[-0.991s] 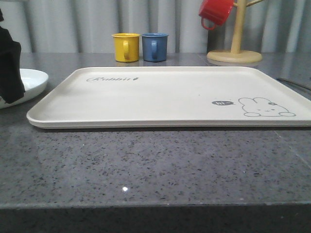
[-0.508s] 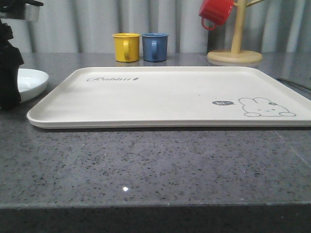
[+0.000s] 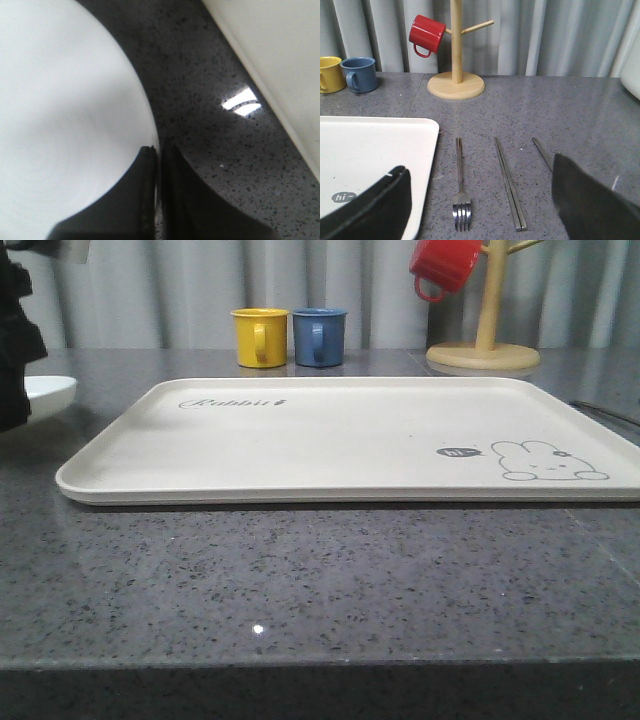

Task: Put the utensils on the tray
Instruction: 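Reach the left gripper down and grasp the white plate rim, then carry the white plate onto the tray and lower it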

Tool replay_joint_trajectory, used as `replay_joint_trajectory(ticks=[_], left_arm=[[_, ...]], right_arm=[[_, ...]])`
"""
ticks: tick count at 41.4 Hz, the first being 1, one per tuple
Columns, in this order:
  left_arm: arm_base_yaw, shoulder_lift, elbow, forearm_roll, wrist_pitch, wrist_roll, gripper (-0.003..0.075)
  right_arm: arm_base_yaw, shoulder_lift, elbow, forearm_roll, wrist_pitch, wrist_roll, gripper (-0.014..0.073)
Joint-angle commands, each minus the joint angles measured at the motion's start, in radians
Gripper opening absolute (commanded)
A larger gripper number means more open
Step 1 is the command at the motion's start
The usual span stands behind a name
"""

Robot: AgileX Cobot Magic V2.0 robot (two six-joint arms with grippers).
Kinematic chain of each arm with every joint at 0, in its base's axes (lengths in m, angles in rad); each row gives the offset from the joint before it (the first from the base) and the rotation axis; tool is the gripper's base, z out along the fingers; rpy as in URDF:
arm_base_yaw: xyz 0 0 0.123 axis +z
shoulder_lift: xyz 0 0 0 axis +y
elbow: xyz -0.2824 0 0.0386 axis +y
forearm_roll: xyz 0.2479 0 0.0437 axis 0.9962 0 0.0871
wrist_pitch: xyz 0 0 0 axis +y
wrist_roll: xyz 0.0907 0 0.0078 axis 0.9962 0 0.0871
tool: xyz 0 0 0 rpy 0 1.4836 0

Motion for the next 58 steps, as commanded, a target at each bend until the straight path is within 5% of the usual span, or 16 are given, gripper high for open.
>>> replay_joint_trajectory(ticks=[1, 12, 27, 52, 58], left_arm=[[-0.058, -0.056, -0.108, 0.034, 0.025, -0.031, -0.0019], [-0.252, -0.051, -0.3, 0.044, 0.03, -0.052, -0.0019], [-0.517, 0.012, -0.318, 0.078, -0.018, -0.056, -0.0019], [-0.512, 0.207, -0.318, 0.023, 0.046, -0.056, -0.0011], [-0.512, 0.207, -0.318, -0.014, 0.054, -0.05, 0.0147]], right_arm=[[-0.002, 0.017, -0.034, 0.0, -0.088, -0.004, 0.0603], [-0.002, 0.017, -0.034, 0.0, -0.087, -0.004, 0.0603], [-0.002, 0.017, -0.034, 0.0, -0.087, -0.004, 0.0603], [-0.002, 0.017, -0.034, 0.0, -0.087, -0.004, 0.0603], [-0.002, 0.017, -0.034, 0.0, -0.087, -0.004, 0.0603]])
